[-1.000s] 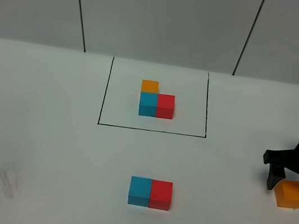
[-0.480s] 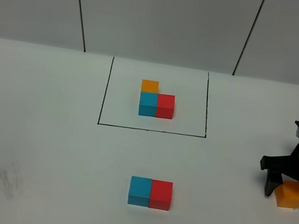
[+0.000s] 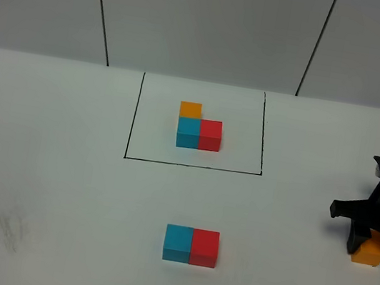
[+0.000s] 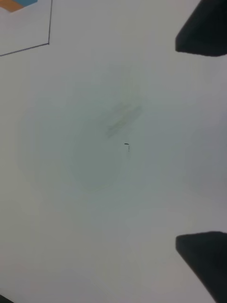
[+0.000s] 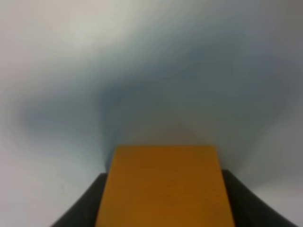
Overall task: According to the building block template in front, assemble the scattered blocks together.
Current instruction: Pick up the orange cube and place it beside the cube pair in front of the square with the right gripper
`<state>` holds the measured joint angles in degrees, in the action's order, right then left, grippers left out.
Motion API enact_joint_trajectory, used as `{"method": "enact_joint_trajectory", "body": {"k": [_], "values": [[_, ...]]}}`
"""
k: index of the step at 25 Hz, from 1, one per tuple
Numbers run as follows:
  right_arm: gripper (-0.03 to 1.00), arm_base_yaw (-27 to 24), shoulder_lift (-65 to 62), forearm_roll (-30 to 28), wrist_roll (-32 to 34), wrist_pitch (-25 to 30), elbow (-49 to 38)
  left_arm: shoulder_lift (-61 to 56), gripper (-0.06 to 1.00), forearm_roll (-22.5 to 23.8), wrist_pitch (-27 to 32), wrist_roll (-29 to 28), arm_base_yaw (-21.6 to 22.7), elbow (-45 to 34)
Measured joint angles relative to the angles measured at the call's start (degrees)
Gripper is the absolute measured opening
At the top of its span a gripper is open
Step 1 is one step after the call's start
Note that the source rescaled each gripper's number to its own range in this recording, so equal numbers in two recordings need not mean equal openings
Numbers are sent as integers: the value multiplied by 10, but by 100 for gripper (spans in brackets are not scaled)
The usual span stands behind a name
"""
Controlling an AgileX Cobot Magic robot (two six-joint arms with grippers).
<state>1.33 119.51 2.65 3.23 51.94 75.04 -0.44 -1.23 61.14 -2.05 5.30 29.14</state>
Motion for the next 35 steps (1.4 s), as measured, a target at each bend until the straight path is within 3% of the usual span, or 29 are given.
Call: {"method": "enact_joint_trajectory", "body": {"k": [5, 9, 13, 19, 25, 31, 35], "values": [[1, 0, 0, 0, -24, 9, 0, 0, 72, 0, 0, 0, 0, 0], [1, 0, 0, -2, -54, 55, 1, 0, 72, 0, 0, 0, 0, 0], [1, 12, -14, 13, -21, 86, 19, 0, 72, 0, 0, 0, 0, 0], [1, 107, -77, -12, 43, 89, 119, 0, 72, 0, 0, 0, 0, 0], [1, 201, -111, -26, 114, 155, 223, 0, 72, 0, 0, 0, 0, 0], [1, 308, -115, -26, 134, 170, 247, 0, 72, 0, 0, 0, 0, 0], [1, 349, -115, -26, 163, 170, 247, 0, 72, 0, 0, 0, 0, 0]]}}
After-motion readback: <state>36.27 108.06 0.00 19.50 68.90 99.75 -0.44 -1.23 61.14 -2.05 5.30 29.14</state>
